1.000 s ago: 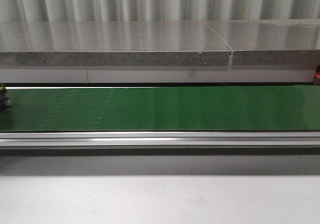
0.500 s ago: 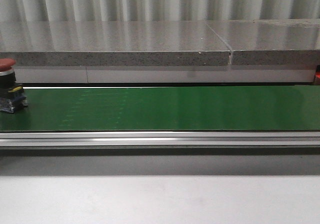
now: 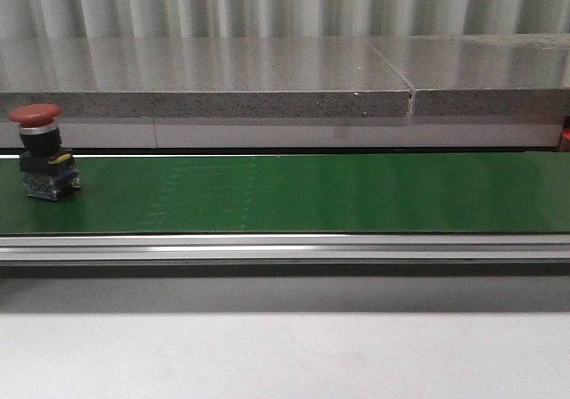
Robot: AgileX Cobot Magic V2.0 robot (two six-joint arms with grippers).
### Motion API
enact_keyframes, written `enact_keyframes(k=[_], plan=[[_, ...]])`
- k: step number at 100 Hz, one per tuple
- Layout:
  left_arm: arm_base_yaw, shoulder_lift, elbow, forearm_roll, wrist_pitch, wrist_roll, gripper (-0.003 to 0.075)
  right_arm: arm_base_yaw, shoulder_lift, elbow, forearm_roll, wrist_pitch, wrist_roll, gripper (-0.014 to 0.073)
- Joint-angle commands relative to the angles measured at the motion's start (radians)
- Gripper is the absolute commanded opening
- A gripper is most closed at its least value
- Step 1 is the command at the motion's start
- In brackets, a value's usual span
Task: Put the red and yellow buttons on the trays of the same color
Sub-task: 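Move the left gripper to a yellow push-button and grasp it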
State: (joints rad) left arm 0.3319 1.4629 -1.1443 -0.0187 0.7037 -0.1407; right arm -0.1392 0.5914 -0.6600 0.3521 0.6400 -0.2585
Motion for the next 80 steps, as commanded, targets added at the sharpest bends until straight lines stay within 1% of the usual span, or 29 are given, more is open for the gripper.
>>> enact_keyframes(k=[1, 22, 48, 80], plan=[[0.025, 0.017, -0.03, -0.011, -0.065, 0.0, 0.067, 0.002, -0.003, -0.026, 0.008, -0.057, -0.008, -0.012], [0.082, 0.14, -0.033, -0.011, -0.086, 0.0, 0.067, 0.002, -0.003, -0.026, 0.008, -0.057, -0.008, -0.012], [0.107, 0.238, -0.035, -0.011, -0.155, 0.0, 0.067, 0.002, -0.003, -0.026, 0.008, -0.057, -0.008, -0.012], [0.109, 0.348, -0.141, -0.003, -0.146, 0.002, 0.067, 0.002, -0.003, -0.026, 0.008, -0.057, -0.008, -0.012]])
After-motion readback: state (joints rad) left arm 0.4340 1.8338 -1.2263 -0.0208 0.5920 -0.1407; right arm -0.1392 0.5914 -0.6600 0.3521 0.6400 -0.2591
